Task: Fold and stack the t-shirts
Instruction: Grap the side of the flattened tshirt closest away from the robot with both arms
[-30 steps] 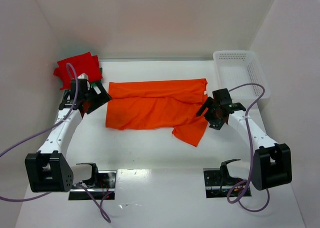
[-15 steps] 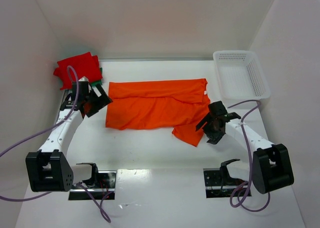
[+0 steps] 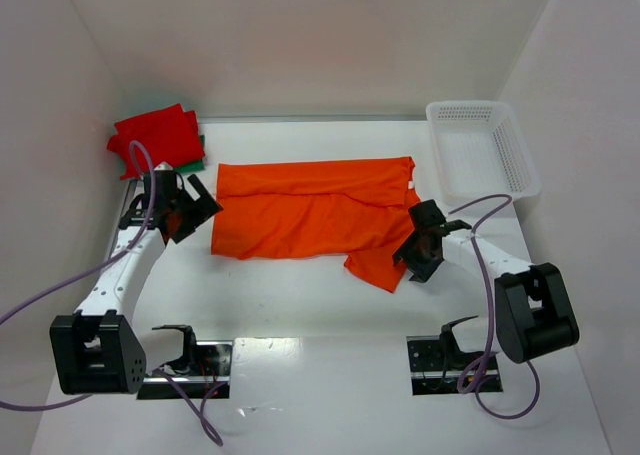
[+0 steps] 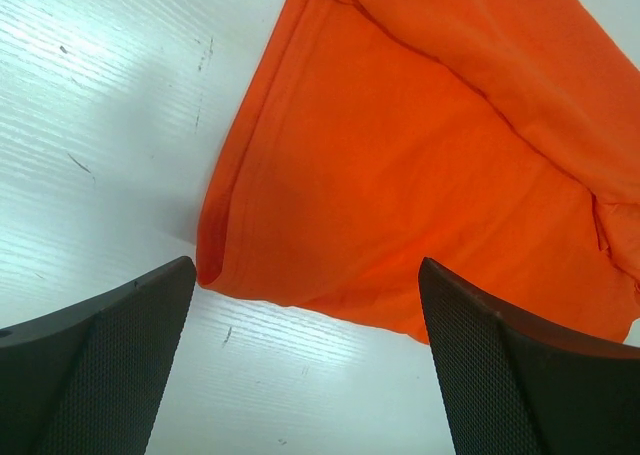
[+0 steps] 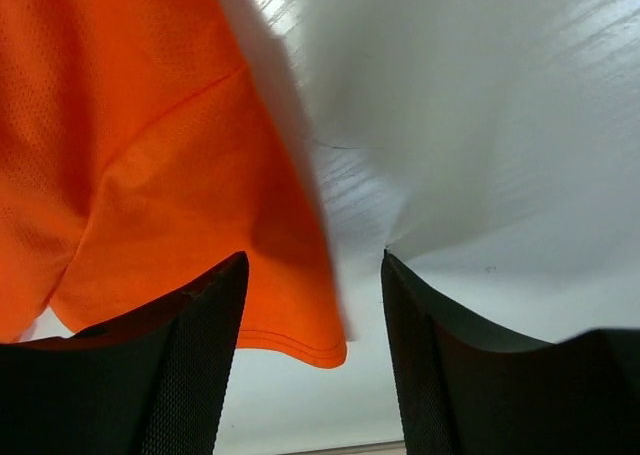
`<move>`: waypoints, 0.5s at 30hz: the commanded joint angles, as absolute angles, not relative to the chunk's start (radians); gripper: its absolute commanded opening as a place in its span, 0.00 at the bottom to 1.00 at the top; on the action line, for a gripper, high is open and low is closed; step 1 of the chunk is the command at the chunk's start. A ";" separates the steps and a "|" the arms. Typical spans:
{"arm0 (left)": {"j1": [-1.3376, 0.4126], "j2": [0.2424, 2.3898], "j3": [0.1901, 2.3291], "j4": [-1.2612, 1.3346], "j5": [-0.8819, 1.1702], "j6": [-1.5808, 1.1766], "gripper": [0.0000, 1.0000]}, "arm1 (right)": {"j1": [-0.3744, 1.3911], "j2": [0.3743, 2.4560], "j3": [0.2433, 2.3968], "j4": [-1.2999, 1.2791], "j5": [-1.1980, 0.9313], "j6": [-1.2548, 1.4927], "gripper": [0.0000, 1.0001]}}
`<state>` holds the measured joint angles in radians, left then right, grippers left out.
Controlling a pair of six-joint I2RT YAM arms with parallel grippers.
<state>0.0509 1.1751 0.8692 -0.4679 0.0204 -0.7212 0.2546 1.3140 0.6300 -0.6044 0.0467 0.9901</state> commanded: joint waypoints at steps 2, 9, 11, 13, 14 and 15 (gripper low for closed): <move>0.055 1.132 0.868 -0.465 -0.011 -0.747 1.00 | 0.287 1.348 0.660 -0.566 0.103 0.979 0.57; 0.045 1.132 0.847 -0.485 -0.011 -0.758 0.97 | 0.287 1.348 0.660 -0.557 0.112 0.979 0.30; 0.035 1.121 0.827 -0.485 0.034 -0.758 0.93 | 0.287 1.348 0.660 -0.548 0.121 0.979 0.19; 0.025 1.133 0.816 -0.485 0.047 -0.758 0.88 | 0.287 1.348 0.660 -0.548 0.121 0.979 0.14; 0.025 1.134 0.816 -0.495 0.048 -0.758 0.88 | 0.287 1.339 0.660 -0.548 0.130 0.979 0.10; 0.012 1.147 0.816 -0.508 0.048 -0.758 0.88 | 0.287 1.339 0.660 -0.548 0.139 0.979 0.09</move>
